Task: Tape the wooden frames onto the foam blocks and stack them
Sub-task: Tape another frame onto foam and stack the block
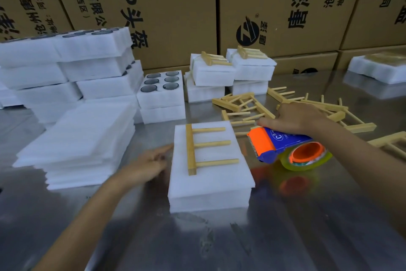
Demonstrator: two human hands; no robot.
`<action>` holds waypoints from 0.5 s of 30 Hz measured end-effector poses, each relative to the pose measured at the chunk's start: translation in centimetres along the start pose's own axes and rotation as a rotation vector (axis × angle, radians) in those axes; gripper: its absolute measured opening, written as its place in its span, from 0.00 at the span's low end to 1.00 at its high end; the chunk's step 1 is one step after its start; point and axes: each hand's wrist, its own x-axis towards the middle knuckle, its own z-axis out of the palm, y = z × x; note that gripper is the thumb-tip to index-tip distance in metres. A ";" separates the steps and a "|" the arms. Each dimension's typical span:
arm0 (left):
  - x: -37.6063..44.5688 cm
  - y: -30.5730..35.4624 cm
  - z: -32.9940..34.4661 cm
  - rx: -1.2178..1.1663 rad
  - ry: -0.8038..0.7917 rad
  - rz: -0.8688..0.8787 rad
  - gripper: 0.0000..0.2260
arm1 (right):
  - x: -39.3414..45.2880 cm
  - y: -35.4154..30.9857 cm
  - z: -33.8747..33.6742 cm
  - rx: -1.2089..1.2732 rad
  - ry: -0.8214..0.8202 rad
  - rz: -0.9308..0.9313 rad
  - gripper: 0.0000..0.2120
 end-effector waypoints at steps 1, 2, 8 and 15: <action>0.4 0.6 -0.8 0.070 0.110 -0.023 0.25 | 0.0 0.1 0.0 0.004 -0.002 0.002 0.31; 0.7 1.5 -1.4 0.094 0.235 -0.024 0.22 | 0.0 0.2 0.0 0.009 -0.004 0.002 0.31; 2.8 9.8 3.6 0.221 0.150 0.225 0.14 | 0.1 0.4 0.0 0.015 -0.021 -0.007 0.32; 4.7 10.2 9.8 0.750 -0.009 0.225 0.26 | -0.5 1.9 -0.8 0.181 -0.111 0.071 0.33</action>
